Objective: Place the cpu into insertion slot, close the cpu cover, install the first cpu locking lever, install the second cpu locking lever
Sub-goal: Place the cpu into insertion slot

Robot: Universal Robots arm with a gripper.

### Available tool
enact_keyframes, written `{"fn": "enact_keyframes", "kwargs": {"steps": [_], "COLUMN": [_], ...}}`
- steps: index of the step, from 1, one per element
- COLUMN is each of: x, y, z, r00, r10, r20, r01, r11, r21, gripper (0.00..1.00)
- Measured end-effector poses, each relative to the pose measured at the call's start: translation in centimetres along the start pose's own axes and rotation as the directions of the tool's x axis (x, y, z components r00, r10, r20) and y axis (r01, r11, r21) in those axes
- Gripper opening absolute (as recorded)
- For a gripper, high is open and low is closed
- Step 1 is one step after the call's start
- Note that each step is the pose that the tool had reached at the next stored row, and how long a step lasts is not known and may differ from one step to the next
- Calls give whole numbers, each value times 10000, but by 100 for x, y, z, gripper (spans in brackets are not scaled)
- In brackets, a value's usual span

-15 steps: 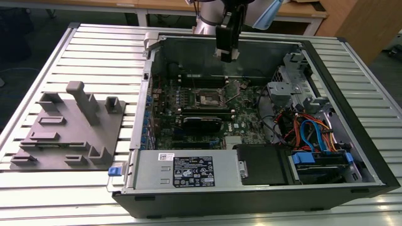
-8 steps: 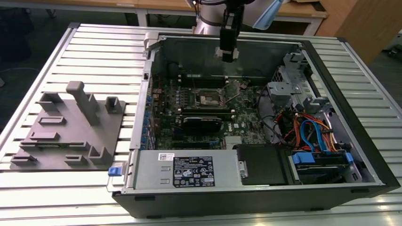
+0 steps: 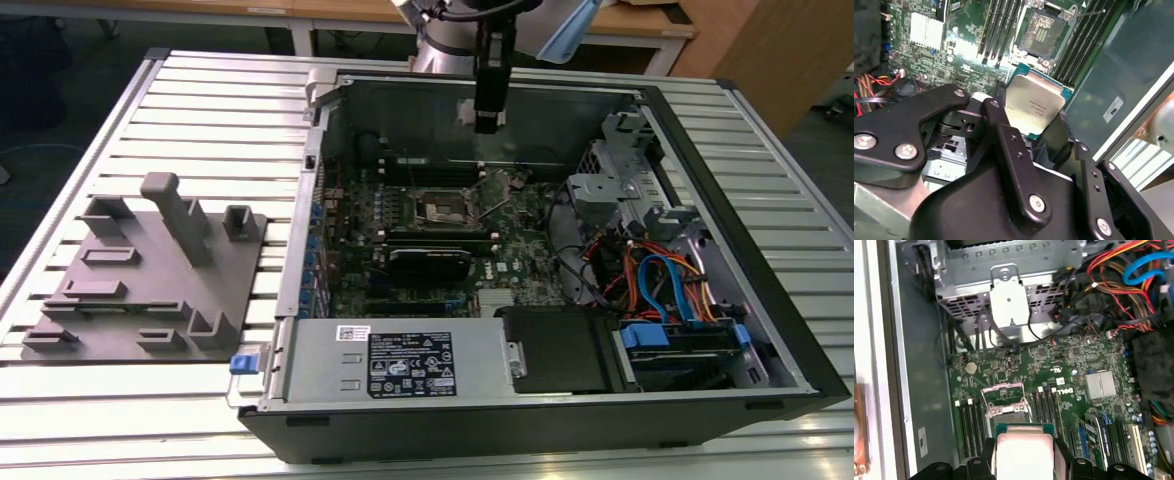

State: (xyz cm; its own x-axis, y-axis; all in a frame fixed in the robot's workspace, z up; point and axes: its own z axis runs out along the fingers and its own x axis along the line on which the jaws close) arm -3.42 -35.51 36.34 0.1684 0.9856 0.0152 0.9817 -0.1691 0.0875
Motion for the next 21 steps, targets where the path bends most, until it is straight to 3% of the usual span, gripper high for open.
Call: {"fn": "enact_keyframes", "kwargs": {"steps": [2, 3, 9, 21], "x": [-5, -14, -14, -14], "y": [-26, -80, -86, -87], "z": [32, 127, 190, 198], "r00": [9999, 9970, 9842, 9826], "r10": [-149, -777, -1765, -1852], "r20": [-14, -72, -159, -167], "r01": [149, 777, 1765, 1852], "r11": [9999, 9970, 9843, 9827], "r21": [3, 9, 13, 14], "gripper": [54, 54, 54, 54]}}
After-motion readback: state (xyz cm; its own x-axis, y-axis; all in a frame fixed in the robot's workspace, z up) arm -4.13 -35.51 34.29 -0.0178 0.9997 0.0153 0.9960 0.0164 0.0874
